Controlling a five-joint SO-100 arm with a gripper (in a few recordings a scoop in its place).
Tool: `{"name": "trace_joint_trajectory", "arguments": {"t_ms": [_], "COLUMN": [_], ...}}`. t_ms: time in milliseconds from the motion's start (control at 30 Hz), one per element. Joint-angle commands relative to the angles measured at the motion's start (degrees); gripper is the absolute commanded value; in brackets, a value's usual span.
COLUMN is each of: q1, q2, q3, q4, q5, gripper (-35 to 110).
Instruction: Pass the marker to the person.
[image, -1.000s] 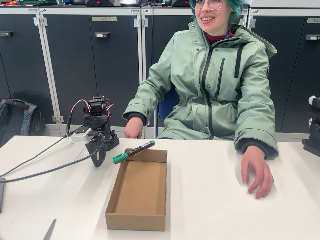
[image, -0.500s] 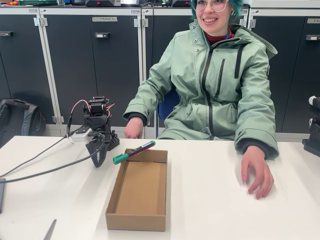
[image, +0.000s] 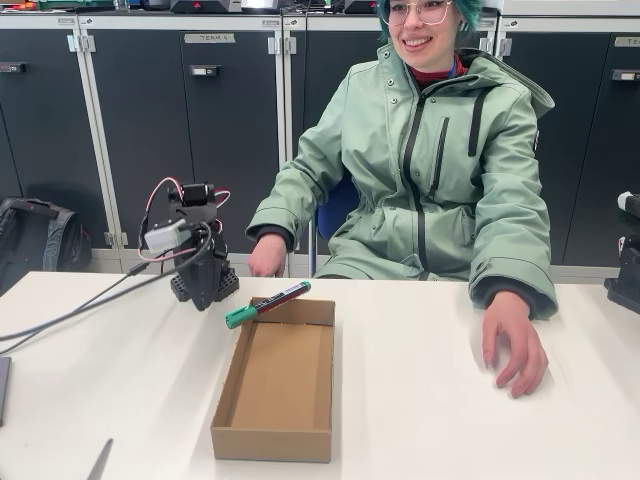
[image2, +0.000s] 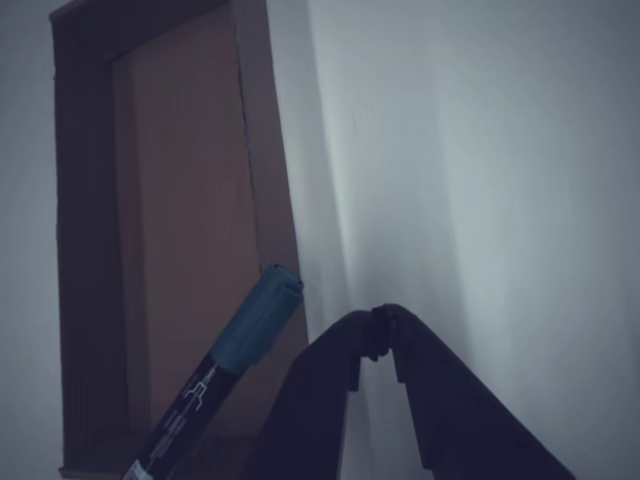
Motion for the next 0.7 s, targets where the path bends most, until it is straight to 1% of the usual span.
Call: {"name": "trace_joint_trajectory", "arguments": {"t_ms": [0, 100, 200, 300, 500, 667], "q1": [-1.6, -3.4, -6.1, -8.5, -12.3, -14.2], "q2": [-1.6, -2.7, -3.7, -5.3, -9.9, -14.6], "q3": [-9.7, -15.1, -19.9, -23.4, -29.7, -35.7], "q4": [4.2, 8.7, 9.3, 5.7, -5.5, -12.0], "q5": [1.7, 4.2, 8.3, 13.1, 22.4, 30.0], "gripper": [-5, -5, -5, -5, -5, -5]}}
